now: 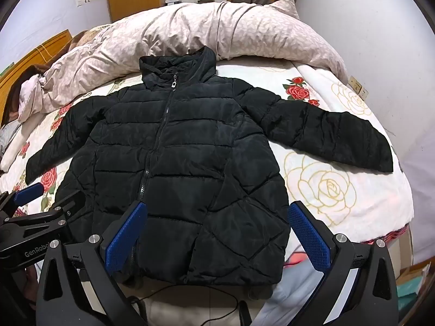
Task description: Fold large clothes
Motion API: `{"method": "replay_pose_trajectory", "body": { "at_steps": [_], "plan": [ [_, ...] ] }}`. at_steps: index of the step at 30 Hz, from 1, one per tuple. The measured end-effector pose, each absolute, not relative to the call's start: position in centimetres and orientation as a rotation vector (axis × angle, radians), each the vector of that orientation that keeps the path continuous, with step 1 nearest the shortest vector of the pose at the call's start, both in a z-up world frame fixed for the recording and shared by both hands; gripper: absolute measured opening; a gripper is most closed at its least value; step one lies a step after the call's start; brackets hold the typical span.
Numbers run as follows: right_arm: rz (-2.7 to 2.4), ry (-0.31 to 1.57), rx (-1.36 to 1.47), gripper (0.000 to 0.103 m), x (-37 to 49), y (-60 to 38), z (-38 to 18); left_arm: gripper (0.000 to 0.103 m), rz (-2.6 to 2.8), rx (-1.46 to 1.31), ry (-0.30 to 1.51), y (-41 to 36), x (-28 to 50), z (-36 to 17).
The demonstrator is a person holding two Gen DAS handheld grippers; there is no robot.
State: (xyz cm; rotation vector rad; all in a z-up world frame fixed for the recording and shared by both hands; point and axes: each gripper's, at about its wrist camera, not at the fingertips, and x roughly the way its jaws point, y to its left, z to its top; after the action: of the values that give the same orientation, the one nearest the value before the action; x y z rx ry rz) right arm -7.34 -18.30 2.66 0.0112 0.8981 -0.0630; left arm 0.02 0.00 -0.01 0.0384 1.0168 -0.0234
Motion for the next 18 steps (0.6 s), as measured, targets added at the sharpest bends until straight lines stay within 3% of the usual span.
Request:
{"method": "replay_pose_trajectory", "body": {
  "at_steps": [18],
  "plan": [
    [-0.064,0.898,0.009,0.103,-7.25,-18.15,2.64,0.094,-0.024,0.036,1.013,0.01,0.01,-0.02]
  ]
}}
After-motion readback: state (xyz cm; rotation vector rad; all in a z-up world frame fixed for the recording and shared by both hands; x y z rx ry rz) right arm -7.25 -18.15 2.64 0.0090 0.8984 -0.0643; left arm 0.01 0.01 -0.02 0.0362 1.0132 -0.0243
